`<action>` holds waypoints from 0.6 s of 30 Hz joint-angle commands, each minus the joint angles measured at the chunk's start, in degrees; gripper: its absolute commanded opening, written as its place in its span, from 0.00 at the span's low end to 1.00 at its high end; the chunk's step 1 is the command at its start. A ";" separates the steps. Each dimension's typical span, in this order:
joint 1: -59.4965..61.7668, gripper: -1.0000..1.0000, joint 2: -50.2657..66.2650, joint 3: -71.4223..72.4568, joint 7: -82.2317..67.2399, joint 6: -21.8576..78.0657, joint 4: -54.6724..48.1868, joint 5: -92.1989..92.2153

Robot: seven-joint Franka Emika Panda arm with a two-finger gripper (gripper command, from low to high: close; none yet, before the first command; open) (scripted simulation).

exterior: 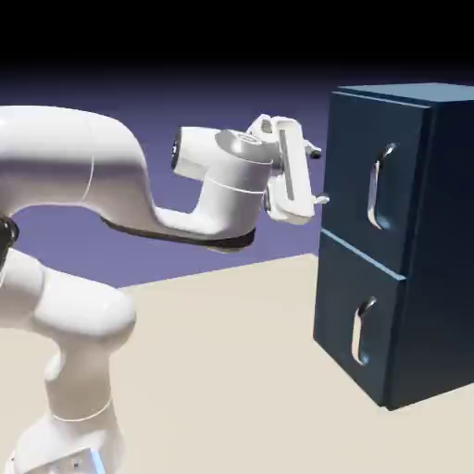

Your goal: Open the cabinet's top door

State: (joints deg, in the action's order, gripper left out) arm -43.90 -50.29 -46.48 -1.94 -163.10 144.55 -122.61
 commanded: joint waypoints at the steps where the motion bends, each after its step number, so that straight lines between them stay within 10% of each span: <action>1: -0.88 1.00 -0.36 -0.95 -0.90 0.22 -0.33 -2.50; 18: -14.83 1.00 -6.05 -15.95 -15.24 3.74 -5.65 -42.09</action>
State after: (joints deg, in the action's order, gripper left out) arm -58.74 -56.34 -62.43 -17.18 -159.36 138.90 -164.70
